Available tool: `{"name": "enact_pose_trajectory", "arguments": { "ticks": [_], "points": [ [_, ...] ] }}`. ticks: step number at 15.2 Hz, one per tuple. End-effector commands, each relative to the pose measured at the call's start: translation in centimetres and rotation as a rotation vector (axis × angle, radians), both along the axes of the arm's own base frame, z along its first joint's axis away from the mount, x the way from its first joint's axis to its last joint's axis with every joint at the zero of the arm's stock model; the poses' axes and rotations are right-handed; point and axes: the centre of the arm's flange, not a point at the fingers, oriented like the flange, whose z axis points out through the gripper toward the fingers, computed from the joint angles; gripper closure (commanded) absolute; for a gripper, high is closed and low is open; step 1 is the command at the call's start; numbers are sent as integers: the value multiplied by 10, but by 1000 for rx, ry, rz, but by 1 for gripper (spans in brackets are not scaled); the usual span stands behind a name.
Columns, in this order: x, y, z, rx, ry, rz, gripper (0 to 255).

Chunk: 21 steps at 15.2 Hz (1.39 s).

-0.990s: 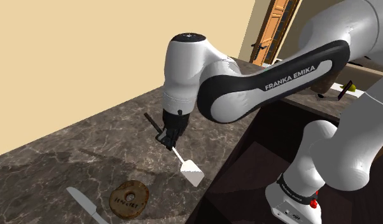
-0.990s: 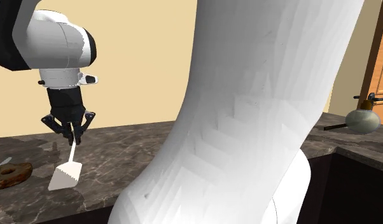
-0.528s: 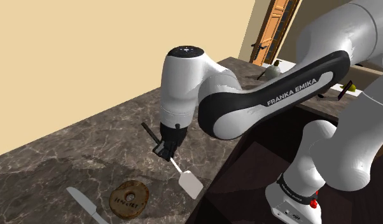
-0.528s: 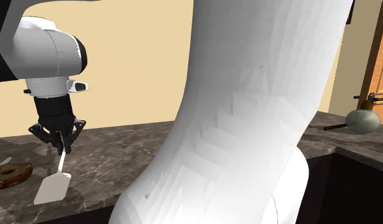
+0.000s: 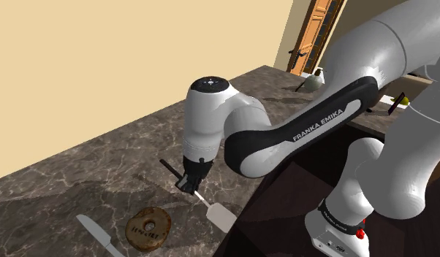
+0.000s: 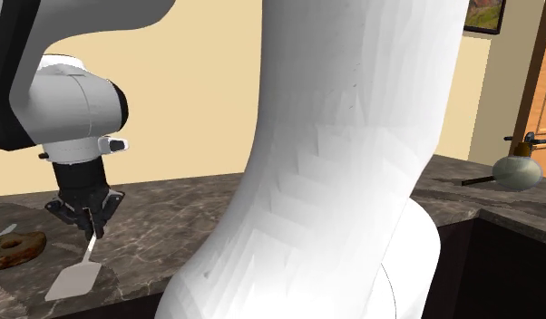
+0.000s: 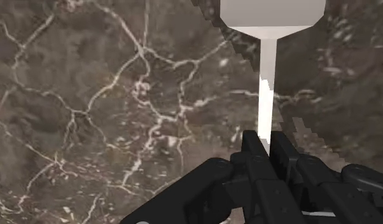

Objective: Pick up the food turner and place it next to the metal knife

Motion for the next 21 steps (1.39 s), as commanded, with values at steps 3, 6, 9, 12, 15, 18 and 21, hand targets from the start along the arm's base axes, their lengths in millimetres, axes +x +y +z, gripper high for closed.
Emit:
{"name": "enact_pose_trajectory", "arguments": {
  "ticks": [3,6,9,12,15,18,21],
  "points": [
    [0,-1,-10,0,0,0,255],
    [0,-1,-10,0,0,0,255],
    [0,-1,-10,0,0,0,0],
    [0,-1,-10,0,0,0,0],
    [0,-1,4,0,0,0,0],
    [-3,-1,40,0,0,0,0],
    [-3,-1,40,0,0,0,0]
  ]
}}
